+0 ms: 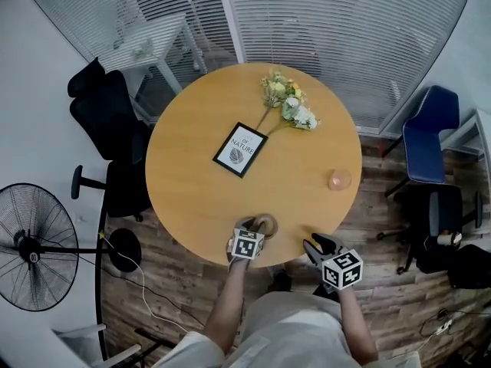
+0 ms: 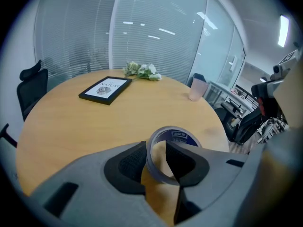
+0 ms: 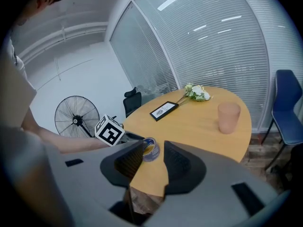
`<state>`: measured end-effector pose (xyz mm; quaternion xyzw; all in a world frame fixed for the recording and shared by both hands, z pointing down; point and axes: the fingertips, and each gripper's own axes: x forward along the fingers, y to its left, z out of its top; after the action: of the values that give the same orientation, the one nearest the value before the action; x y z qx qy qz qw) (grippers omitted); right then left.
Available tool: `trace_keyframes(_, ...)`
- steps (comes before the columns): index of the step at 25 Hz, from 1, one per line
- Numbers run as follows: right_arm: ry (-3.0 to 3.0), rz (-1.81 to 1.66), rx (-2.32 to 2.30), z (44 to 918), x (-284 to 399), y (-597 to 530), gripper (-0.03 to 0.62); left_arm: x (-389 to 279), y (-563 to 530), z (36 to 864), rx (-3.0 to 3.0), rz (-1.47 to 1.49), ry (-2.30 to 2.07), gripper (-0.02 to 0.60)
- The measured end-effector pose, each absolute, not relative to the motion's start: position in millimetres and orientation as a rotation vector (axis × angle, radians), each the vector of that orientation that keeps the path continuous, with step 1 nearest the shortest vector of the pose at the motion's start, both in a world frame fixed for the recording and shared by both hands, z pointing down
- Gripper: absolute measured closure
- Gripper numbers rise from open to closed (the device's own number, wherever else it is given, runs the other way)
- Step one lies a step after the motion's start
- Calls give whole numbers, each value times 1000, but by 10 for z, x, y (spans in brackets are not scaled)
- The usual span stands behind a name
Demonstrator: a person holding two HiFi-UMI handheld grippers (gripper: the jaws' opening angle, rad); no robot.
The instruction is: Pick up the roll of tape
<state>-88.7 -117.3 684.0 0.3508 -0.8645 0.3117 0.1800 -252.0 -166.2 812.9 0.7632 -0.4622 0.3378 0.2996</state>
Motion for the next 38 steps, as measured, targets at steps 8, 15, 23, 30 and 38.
trace_keyframes(8,-2469,890,979,6791,-830,-1157,456,-2584,-1701,8234,1980,976,-1270,514)
trace_keyframes(15,-2491,895,991,6769,-878,-1151,454,-2563,-1703,8235,2010,1052,-1256,526)
trace_keyframes(23,-2489,890,988,6775,-914,-1133,454,-2526,-1741,8077,2067,1034,-1262,526)
trace_keyframes(30,-2478,886,966,6814,-950,-1124,454,-2437,-1872,7666,2130,928,-1309,526)
trace_keyframes(38,-2506,862,993,6745,-967,-1190,454,-2371,-1919,7235,2160,770,-1345,526)
